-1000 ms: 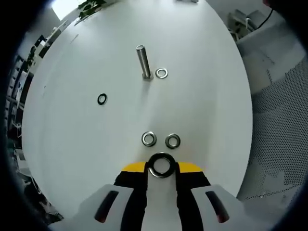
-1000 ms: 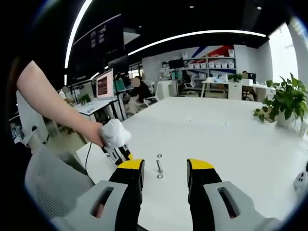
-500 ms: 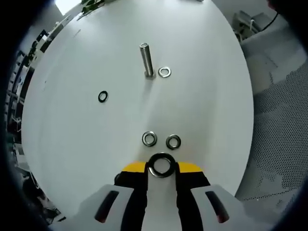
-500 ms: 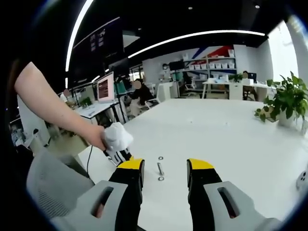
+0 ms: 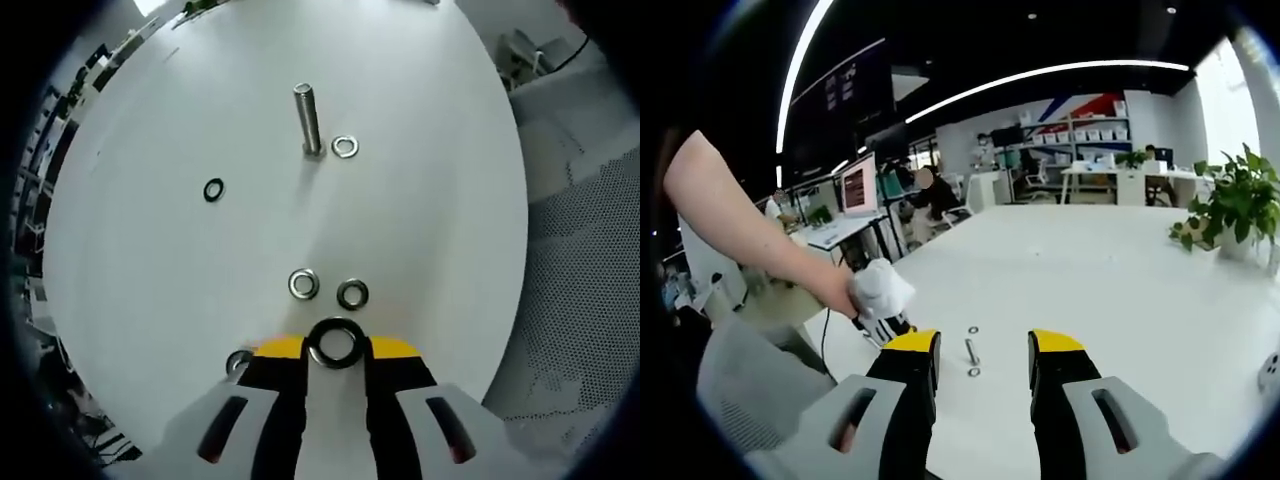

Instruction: Place the washer onto the threaded stud by aligning its center hole with the stud, sliding it down to the base, and recovering from edge contact or off-axis alignment until the washer reaches the visible bottom stop.

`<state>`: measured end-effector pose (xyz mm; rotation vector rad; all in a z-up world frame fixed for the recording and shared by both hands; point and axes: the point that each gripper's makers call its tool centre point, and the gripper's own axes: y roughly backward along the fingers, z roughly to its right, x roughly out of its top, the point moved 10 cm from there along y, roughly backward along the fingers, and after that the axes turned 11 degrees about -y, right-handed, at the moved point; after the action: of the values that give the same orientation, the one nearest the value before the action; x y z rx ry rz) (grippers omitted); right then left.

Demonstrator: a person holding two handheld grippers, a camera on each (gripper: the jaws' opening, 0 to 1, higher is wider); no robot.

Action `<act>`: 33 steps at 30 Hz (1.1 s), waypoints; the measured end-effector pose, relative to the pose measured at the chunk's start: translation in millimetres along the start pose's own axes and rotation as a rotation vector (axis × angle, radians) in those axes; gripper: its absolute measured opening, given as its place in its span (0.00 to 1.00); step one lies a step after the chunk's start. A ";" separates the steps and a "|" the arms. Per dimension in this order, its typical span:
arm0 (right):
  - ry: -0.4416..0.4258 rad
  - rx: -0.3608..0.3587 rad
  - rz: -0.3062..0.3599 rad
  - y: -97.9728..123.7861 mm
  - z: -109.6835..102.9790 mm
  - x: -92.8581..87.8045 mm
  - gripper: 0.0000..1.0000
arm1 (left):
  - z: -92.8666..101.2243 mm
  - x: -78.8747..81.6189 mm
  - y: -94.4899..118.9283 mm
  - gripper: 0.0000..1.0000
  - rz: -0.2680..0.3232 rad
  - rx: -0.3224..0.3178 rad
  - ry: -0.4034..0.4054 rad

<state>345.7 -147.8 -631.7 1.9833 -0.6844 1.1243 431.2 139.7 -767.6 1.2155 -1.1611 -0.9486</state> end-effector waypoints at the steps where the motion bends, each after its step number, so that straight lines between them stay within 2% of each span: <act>1: -0.002 0.001 -0.001 -0.1 0.5 -0.4 0.38 | 0.0 -0.3 0.0 0.19 0.004 0.001 0.007; 13: -0.027 0.020 0.006 -0.7 -0.2 0.3 0.38 | -0.1 -4.5 3.0 0.19 0.027 0.021 0.078; 23: -0.030 0.025 0.007 -0.4 -0.9 -0.3 0.38 | 0.6 -2.2 12.8 0.19 0.043 0.040 0.074; 33: -0.002 0.024 -0.007 -1.7 -3.2 -1.3 0.38 | -5.1 -5.5 38.4 0.19 0.102 0.093 0.061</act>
<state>344.8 -144.1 -632.3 2.0056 -0.6680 1.1312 433.2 151.3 -730.3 1.2389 -1.2179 -0.7838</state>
